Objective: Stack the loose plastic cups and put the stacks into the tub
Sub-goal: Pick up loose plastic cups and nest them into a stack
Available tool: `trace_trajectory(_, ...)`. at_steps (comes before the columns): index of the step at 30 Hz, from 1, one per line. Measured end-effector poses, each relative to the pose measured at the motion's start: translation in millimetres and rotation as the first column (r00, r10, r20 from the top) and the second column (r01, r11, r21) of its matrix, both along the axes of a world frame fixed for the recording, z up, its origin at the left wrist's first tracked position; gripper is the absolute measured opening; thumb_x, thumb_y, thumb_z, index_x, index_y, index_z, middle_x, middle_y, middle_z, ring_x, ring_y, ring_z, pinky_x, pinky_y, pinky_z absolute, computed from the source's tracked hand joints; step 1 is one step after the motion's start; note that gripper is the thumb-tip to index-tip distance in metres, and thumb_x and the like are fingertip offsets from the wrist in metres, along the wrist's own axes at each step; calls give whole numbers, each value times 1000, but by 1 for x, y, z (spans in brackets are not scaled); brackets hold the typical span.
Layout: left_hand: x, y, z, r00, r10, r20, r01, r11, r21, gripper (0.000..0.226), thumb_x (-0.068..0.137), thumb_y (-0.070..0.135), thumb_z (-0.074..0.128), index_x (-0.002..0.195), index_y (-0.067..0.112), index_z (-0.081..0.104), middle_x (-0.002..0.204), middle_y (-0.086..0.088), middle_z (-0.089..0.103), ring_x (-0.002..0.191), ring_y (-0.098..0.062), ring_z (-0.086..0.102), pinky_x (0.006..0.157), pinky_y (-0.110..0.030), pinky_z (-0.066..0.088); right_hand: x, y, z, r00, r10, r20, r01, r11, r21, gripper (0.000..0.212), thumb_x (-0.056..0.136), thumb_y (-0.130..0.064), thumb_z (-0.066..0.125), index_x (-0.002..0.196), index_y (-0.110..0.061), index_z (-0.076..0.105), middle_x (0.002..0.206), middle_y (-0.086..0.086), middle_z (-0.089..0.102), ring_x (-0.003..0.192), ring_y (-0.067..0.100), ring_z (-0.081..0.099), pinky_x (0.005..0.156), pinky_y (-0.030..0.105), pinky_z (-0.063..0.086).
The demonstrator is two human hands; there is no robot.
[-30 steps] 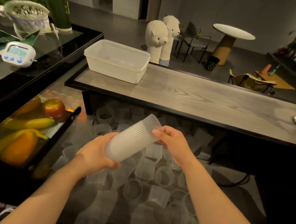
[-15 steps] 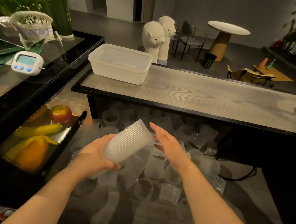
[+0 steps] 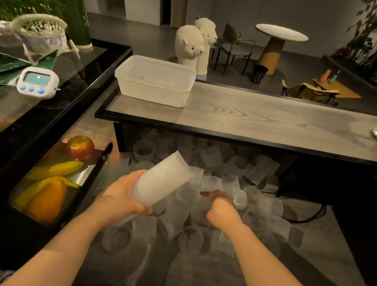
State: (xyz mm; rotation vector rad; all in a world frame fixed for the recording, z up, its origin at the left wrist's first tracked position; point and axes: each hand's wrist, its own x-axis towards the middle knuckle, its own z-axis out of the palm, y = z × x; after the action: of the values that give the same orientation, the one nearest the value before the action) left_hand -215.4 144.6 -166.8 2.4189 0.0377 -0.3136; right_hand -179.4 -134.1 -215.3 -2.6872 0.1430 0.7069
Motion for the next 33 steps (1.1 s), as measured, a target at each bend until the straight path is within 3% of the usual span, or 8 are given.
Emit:
trace_trajectory(4,-1,5,0,1000,-19,-13,19,1000,-5,100,56,42,91,136,49,31,118,17,47,106,-12,49,87,-36,49,-13,-18,9,950,-150,275,85,968,234,47,87,-32,67,133,-35,55,128,-3,54,112,18,56,93,31,50)
trace_trajectory(8,-3,6,1,998,-62,-19,62,998,-5,100,59,38,91,139,48,30,122,17,44,110,-11,46,92,-38,50,-16,-22,42,794,-493,356,253,800,544,21,98,-35,53,102,-24,71,95,-5,70,91,17,66,74,27,51)
trace_trajectory(12,-5,0,5,993,-120,-20,119,993,-10,99,62,35,91,140,45,30,125,16,42,112,-9,43,94,-38,48,-17,-16,78,740,-672,-24,331,333,883,17,100,-22,52,96,-18,69,100,6,70,90,19,69,79,38,59)
trace_trajectory(15,-7,-5,8,986,-164,-23,163,986,-43,99,61,35,90,139,51,32,124,16,44,113,-11,45,91,-36,46,-14,-12,89,787,-599,-149,334,210,919,20,98,-12,52,107,-3,67,103,15,71,97,27,68,86,41,57)
trace_trajectory(19,-10,-9,10,978,-210,5,209,976,-63,93,61,37,89,127,65,30,117,26,41,111,-8,44,89,-34,46,-9,-9,86,841,-502,-201,369,260,892,21,96,-10,53,105,-2,71,109,18,71,102,33,68,89,49,56)
trace_trajectory(22,-12,-9,12,978,-204,32,206,976,-70,90,59,39,89,112,76,26,114,31,39,108,-4,44,86,-31,45,-5,-7,81,868,-474,-146,356,391,849,18,94,-13,59,104,-9,73,107,12,72,103,30,67,88,49,57)
trace_trajectory(26,-16,-11,13,982,-181,55,183,982,-42,95,56,45,88,128,66,29,121,26,42,111,-7,46,91,-37,49,-7,8,75,933,-352,-68,264,548,794,21,92,-13,61,109,-15,73,108,10,72,103,26,67,87,40,58)
trace_trajectory(33,-26,-23,11,983,-167,69,168,986,-5,98,58,45,88,132,62,26,124,22,41,112,-8,46,93,-41,52,-17,5,69,910,-407,-85,293,483,825,31,100,-39,46,117,-22,66,112,5,67,102,24,65,82,36,59)
